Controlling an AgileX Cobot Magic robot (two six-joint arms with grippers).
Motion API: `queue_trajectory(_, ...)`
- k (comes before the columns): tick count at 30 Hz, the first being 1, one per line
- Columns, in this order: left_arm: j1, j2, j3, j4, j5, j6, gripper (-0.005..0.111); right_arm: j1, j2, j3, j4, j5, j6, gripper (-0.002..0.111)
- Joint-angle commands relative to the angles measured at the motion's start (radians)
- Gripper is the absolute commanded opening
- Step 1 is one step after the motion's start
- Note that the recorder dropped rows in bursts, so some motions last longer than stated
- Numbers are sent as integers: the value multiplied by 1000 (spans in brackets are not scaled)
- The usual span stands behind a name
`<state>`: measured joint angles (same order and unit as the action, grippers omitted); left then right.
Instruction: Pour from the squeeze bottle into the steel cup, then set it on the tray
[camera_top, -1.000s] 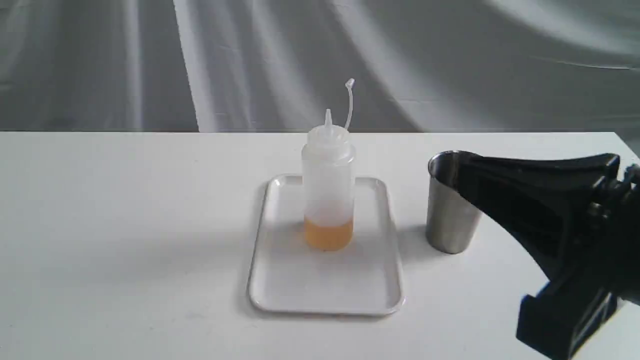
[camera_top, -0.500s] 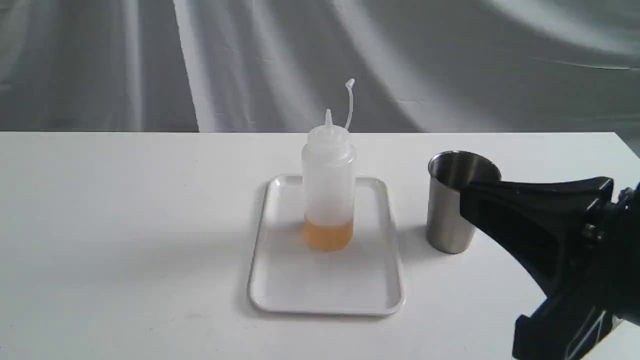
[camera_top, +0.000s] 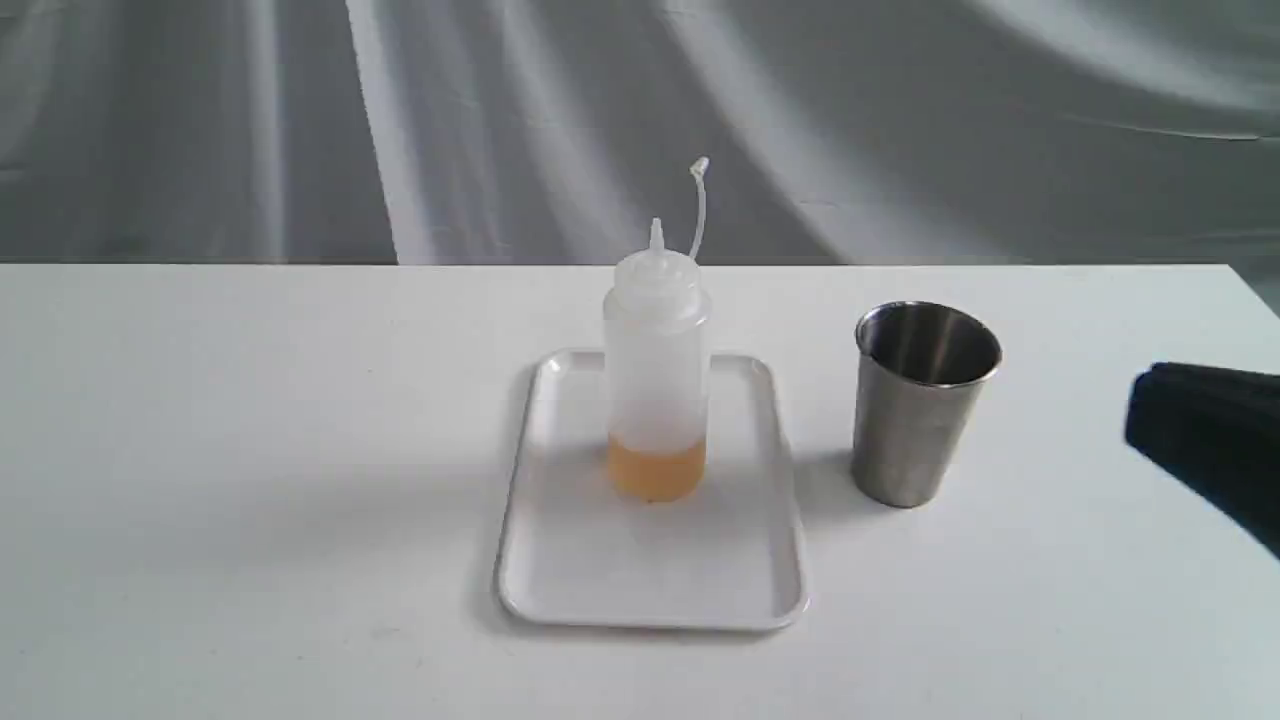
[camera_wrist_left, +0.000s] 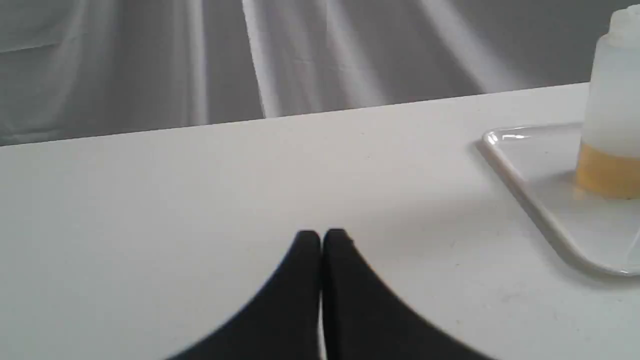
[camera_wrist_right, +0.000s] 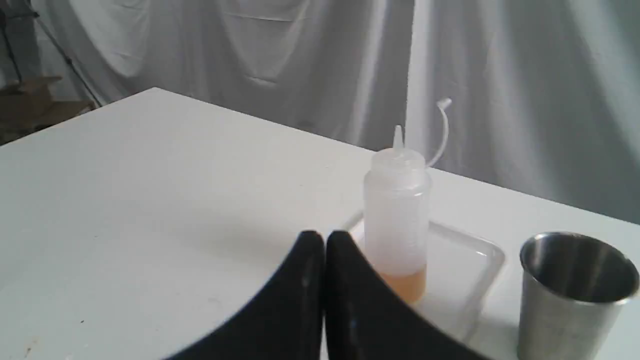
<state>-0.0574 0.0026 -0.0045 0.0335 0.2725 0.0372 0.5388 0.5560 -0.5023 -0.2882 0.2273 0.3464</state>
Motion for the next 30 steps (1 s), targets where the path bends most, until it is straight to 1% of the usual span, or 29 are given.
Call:
queue_trajectory(1, -6, -3, 4, -1, -7, -5, 0, -74, -54, 74, 91, -36, 5, 0)
queue_trajectory(6, -6, -3, 4, -1, -7, -2, 0, -192, -88, 226, 116, -256, 5, 0)
queue_trajectory(9, -6, -3, 4, -1, -7, -2, 0, -236, -104, 293, 97, -311, 5, 0)
queue_trajectory(14, -6, -3, 4, -1, -7, -2, 0, -287, -191, 384, -7, -311, 5, 0)
queue_trajectory(18, -6, -3, 4, -1, -7, -5, 0, -313, -302, 442, -131, -227, 5, 0)
queue_trajectory(21, -6, -3, 4, -1, -7, -5, 0, -343, -382, 484, -213, -196, 3, 0)
queue_trajectory(24, -6, -3, 4, -1, -7, -5, 0, -381, -450, 502, -233, -200, 3, 0)
queue_trajectory(26, -6, -3, 4, -1, -7, -5, 0, -401, -481, 502, -238, -153, -1, 0)
queue_trajectory(30, -6, -3, 4, -1, -7, -1, 0, -443, -537, 502, -297, -146, -3, 0)
